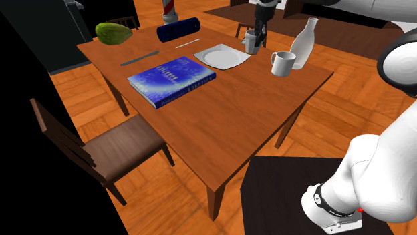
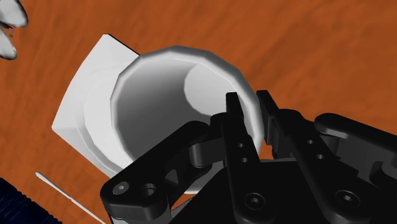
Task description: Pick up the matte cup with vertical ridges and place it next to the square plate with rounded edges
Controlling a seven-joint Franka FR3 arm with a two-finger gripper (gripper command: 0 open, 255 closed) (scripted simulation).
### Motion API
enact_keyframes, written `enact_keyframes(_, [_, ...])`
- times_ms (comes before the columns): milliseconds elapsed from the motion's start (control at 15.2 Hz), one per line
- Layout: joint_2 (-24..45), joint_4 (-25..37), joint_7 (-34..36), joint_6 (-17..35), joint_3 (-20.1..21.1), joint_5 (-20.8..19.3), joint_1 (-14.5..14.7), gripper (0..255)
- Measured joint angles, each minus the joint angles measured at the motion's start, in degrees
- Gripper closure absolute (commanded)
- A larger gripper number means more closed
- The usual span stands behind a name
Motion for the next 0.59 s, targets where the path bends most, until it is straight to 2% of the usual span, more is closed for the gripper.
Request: enact_keyframes(594, [-1.8, -8.9, 1.5, 7.4, 0.3, -1.5, 0.5, 255])
